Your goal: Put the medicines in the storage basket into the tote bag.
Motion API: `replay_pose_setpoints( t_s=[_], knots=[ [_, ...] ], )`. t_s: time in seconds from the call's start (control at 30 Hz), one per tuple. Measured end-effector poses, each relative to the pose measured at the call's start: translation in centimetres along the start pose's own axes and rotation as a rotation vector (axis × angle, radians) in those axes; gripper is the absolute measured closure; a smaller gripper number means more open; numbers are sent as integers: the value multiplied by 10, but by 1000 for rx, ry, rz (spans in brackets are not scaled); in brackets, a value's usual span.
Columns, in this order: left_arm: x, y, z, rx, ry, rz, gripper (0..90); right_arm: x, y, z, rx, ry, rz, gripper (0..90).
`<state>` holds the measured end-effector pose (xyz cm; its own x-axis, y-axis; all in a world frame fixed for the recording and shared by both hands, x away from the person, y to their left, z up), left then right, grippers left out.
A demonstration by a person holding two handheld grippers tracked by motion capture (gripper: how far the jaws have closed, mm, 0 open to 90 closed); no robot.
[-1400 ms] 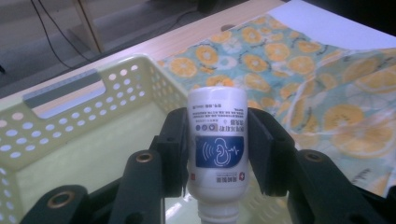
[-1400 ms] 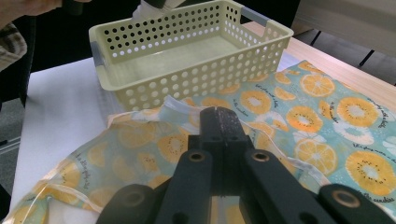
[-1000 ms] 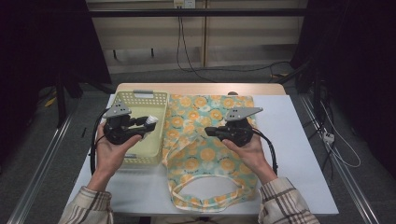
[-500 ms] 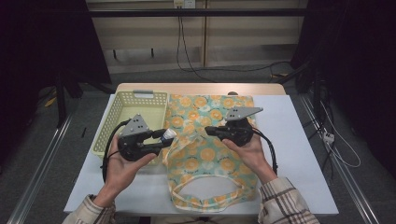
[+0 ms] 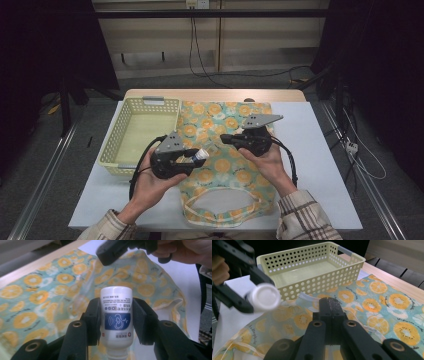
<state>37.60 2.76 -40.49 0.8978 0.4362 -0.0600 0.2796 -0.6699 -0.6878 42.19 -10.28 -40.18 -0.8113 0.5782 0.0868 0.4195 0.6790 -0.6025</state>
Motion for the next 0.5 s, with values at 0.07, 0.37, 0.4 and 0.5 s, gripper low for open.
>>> replay_pose_setpoints(
  t_s=[0.07, 0.37, 0.4, 0.5],
  knots=[
    [-4, 7, 0, 7, 0, 15, 604, 0, -1, 0, -3, 3, 0, 900],
    [-15, 44, -4, 58, 23, 51, 604, 0, -1, 0, -4, 2, -3, 900],
    [-16, 50, -4, 65, 19, 54, 604, 0, -2, -1, -6, 4, -4, 900],
    [-15, 60, -4, 80, 21, 48, 604, -1, -4, 0, -9, 7, -6, 900]
  ],
)
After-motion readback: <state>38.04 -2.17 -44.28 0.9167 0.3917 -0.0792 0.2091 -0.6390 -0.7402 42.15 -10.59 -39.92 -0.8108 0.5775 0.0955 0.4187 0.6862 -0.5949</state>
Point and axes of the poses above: each handheld gripper's, and its own axes: y roughly forward along the jaws, z roughly out of its underside, x roughly to its left, the point moved 9 cm from there along y, roughly forward along the jaws, and after that the axes turned 10 degrees about x, right-handed, at the moved point
